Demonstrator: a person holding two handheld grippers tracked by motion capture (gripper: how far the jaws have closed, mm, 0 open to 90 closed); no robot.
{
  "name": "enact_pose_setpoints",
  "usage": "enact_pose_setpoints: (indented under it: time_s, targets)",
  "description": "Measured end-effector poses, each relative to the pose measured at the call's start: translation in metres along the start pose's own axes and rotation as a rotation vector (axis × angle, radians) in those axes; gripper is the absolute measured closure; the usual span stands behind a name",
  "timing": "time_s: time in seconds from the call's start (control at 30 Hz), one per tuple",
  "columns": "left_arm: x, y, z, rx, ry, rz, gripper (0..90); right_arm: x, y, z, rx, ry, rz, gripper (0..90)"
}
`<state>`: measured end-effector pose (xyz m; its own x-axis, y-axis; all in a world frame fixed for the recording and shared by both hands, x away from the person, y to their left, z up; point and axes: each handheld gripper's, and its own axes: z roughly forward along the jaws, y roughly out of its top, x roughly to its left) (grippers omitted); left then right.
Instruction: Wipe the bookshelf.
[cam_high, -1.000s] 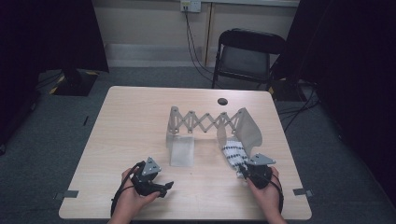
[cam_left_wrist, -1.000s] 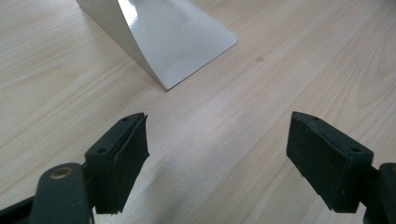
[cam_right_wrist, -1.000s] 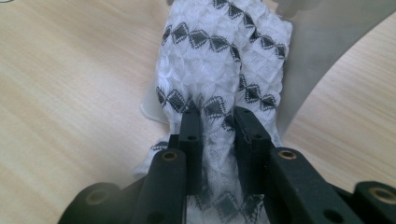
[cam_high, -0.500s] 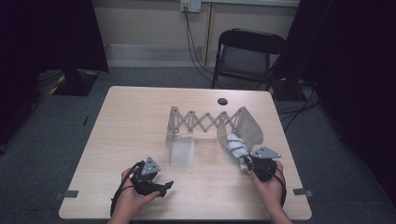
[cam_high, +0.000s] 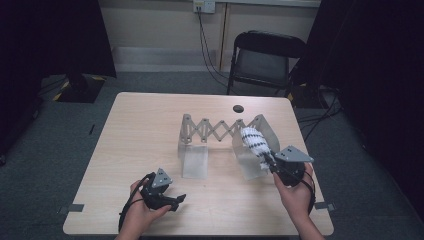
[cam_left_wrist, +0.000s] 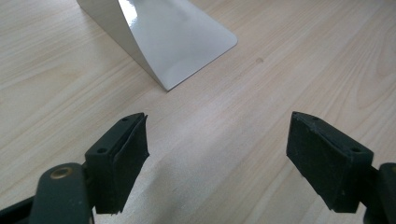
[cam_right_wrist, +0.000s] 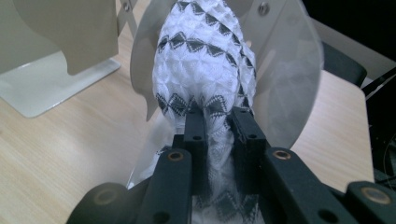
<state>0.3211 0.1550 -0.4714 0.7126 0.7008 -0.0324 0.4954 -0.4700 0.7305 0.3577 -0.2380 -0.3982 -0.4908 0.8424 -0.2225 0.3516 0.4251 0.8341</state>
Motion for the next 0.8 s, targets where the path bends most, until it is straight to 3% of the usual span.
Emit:
enact_pose_setpoints:
  time_s: [0.3,0.8]
  targets:
    - [0.0,-0.001,0.001,0.001,-0.002,-0.009,20.5,-0.006,0.016,-0.006,-0.041,-0.018,0.022,77.9]
    - [-0.001,-0.001,0.002,0.005,0.001,-0.004,20.6,0.003,-0.026,0.021,0.064,0.0,0.038,77.9]
